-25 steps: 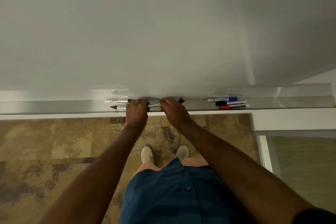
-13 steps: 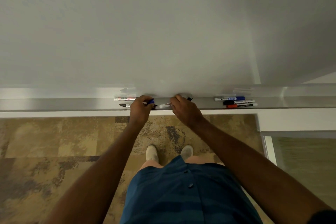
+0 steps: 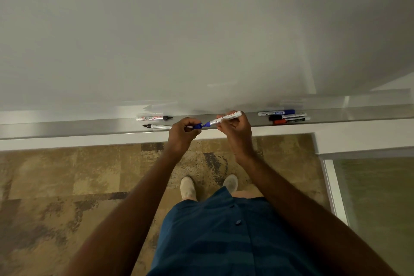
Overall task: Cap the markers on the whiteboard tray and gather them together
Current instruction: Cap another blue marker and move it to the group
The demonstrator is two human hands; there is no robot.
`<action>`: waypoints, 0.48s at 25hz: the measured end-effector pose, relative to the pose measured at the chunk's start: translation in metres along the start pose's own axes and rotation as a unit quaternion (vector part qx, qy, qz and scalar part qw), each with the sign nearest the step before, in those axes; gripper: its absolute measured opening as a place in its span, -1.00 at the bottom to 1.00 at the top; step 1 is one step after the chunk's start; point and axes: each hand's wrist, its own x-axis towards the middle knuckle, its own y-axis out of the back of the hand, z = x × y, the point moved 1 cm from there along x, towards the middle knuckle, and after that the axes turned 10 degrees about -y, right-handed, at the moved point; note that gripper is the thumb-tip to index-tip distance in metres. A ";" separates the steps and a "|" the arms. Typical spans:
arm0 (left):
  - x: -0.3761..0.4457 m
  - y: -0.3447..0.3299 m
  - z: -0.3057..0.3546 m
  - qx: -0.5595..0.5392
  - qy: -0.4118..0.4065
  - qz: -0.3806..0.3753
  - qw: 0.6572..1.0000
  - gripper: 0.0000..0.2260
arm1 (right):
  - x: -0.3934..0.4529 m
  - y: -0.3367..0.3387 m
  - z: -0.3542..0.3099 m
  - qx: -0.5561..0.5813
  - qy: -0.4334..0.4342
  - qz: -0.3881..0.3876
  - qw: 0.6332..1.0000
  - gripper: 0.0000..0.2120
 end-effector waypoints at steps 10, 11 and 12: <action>-0.012 -0.016 0.011 -0.166 0.041 0.003 0.985 -0.80 | -0.002 0.037 0.002 0.035 -0.063 -0.063 0.995 -0.84; -0.012 -0.016 0.012 -0.207 0.056 0.012 0.977 -0.84 | -0.001 0.044 0.000 -0.004 -0.050 -0.075 0.996 -0.85; -0.013 -0.016 0.011 -0.235 0.068 0.018 0.970 -0.87 | -0.001 0.050 -0.002 -0.057 -0.027 -0.083 0.995 -0.86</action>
